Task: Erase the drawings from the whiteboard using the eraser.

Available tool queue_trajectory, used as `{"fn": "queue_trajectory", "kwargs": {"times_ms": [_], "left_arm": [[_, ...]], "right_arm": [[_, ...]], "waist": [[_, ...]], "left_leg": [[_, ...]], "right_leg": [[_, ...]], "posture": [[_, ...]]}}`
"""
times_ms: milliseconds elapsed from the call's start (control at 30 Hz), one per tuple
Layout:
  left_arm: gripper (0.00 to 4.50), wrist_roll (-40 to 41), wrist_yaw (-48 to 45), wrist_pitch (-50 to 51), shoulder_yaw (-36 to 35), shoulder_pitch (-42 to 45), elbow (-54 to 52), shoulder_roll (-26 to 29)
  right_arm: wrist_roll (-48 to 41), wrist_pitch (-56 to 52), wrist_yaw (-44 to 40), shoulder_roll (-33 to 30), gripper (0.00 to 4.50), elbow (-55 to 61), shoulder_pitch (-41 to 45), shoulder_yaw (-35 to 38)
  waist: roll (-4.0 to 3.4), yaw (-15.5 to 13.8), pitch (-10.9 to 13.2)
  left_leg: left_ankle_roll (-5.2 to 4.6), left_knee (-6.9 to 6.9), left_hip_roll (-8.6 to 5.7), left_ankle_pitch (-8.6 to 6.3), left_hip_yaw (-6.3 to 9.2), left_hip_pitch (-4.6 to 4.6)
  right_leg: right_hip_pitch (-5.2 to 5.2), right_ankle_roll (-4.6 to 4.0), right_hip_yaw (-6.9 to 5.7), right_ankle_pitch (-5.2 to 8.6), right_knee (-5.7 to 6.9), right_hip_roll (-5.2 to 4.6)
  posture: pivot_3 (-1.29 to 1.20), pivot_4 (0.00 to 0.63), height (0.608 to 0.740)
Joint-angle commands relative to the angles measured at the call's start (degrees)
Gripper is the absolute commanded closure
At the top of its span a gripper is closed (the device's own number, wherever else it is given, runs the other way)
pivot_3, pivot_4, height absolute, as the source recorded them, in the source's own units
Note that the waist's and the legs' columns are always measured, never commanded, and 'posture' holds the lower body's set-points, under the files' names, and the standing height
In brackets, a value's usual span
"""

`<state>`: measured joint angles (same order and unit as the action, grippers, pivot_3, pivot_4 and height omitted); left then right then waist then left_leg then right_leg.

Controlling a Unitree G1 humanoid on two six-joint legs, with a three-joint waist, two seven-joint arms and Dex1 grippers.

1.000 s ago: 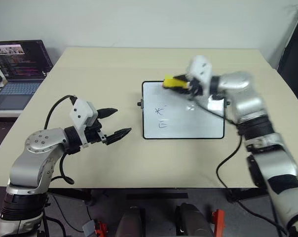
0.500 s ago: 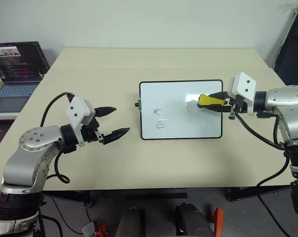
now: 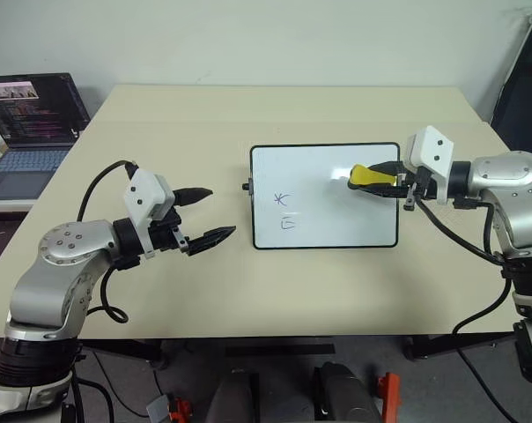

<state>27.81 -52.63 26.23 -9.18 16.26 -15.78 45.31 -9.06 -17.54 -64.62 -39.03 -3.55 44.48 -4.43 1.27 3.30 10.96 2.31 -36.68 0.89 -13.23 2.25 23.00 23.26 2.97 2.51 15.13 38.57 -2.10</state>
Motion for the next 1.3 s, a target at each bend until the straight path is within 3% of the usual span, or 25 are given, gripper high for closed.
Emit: {"fn": "queue_trajectory", "kwargs": {"times_ms": [33, 133, 267, 533, 633, 833, 967, 1300], "left_arm": [[0.00, -0.8, 0.1, -0.9, 0.8, 0.1, 0.1, -0.4], [0.00, -0.6, 0.4, -0.9, 1.2, 0.5, 0.2, -1.3], [0.00, -0.7, 0.2, -1.0, 1.6, 0.8, 0.2, -1.6], [0.00, -0.5, 0.3, -1.0, 1.9, 0.8, -0.2, -2.0], [0.00, -0.6, 0.1, -1.1, 1.9, 0.8, 0.0, -2.0], [0.00, -0.7, 0.2, -1.3, 1.5, 0.4, -0.1, -1.9], [0.00, -0.8, 0.1, -1.4, 1.5, 0.2, 0.1, -1.8], [0.00, -1.1, -0.4, -1.9, 1.8, 1.3, 1.2, -1.9]], "right_arm": [[1.0, 4.1, 6.7, 10.5, 3.51, -1.6, 5.0, -3.9], [8.3, 11.9, 11.5, 14.1, 3.51, -10.0, 7.9, -7.5], [8.9, 16.5, 13.8, 18.5, 3.51, -20.8, 11.3, -8.4], [15.9, 24.4, 19.2, 23.0, 3.51, -37.3, 14.9, -11.7], [18.2, 24.3, 17.7, 24.1, 3.51, -42.1, 14.1, -13.9], [18.5, 23.7, 11.1, 23.3, 3.51, -40.3, 10.5, -16.6], [18.5, 23.5, 11.0, 22.9, 3.51, -39.8, 10.7, -16.0], [22.0, 28.3, 27.9, 22.1, 3.51, -51.8, 21.6, -13.1]], "waist": [[0.00, 0.8, 0.0], [0.00, 0.7, 0.0], [0.14, -0.7, 0.1], [0.14, -0.5, 0.1], [0.19, 0.0, 0.0], [0.24, 0.0, 0.0], [0.24, 0.0, 0.0], [0.24, -0.2, 0.0]], "left_leg": [[0.00, 0.00, 0.03, 0.00, -0.02, -0.05], [0.01, 0.00, 0.05, 0.00, 0.05, -0.09], [0.02, -0.08, -0.04, 0.01, 0.07, 0.02], [0.02, -0.05, -0.03, 0.00, 0.07, 0.00], [0.02, -0.07, -0.03, 0.00, 0.05, -0.06], [0.01, -0.12, 0.00, 0.01, 0.10, -0.28], [-0.05, -0.27, 0.00, 0.08, 0.11, -0.29], [-0.03, -0.23, 0.00, 0.32, 0.13, -0.27]], "right_leg": [[0.00, 0.00, 0.05, 0.00, 0.05, 0.04], [0.03, -0.06, 0.00, 0.03, 0.22, 0.10], [0.02, -0.06, -0.06, 0.03, 0.16, -0.03], [0.03, -0.07, -0.07, 0.03, 0.17, -0.03], [0.00, -0.07, -0.04, 0.03, 0.24, -0.04], [-0.17, -0.08, -0.04, 0.03, 0.38, 0.04], [-0.21, -0.09, -0.02, -0.02, 0.41, 0.05], [-0.15, -0.18, -0.02, -0.24, 0.40, 0.08]], "posture": [[0.00, 0.150, 0.740], [0.00, 0.150, 0.740], [0.00, 0.150, 0.740], [0.00, 0.150, 0.740], [0.00, 0.150, 0.740], [0.00, 0.150, 0.740], [0.00, 0.150, 0.740], [0.00, 0.150, 0.740]]}}
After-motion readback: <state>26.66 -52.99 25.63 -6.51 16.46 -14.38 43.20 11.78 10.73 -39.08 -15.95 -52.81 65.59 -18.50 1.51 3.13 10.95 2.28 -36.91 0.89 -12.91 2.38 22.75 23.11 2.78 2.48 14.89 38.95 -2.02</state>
